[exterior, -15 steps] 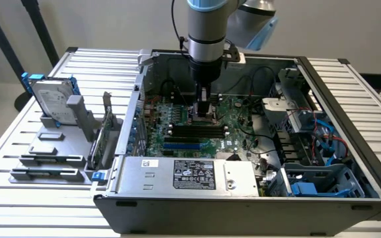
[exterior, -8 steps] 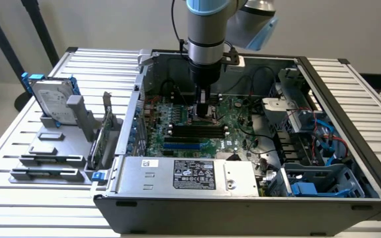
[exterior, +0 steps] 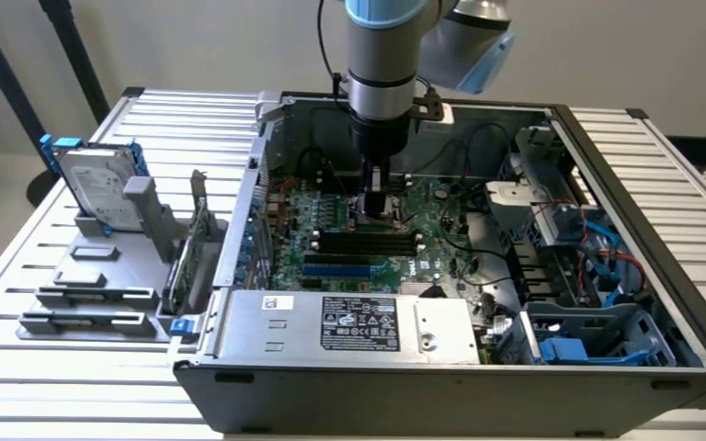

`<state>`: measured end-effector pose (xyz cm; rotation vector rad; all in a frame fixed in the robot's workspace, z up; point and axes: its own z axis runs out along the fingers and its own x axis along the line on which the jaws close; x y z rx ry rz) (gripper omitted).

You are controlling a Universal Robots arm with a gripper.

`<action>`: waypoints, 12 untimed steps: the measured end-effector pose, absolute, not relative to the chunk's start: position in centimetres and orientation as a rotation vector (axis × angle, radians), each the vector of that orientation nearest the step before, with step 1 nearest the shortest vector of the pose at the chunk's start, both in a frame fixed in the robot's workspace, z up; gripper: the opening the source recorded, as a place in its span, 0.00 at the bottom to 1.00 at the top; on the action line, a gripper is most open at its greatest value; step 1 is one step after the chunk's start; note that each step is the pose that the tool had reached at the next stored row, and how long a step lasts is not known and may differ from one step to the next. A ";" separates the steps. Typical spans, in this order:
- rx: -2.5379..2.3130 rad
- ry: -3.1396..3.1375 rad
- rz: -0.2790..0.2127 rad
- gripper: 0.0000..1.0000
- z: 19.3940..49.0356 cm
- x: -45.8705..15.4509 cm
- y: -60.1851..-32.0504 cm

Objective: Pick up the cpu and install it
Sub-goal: 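Place the cpu into insertion slot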

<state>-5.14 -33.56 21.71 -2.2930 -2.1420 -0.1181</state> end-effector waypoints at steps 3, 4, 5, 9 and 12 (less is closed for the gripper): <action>-2.280 -2.156 -0.118 0.55 21.6 -5.1 -33.5; -2.275 -2.161 -0.119 0.55 21.6 -5.1 -33.5; -2.272 -2.163 -0.118 0.55 21.6 -5.1 -33.5; -2.271 -2.165 -0.117 0.55 21.4 -5.1 -33.5; -2.271 -2.165 -0.117 0.55 21.2 -5.1 -33.4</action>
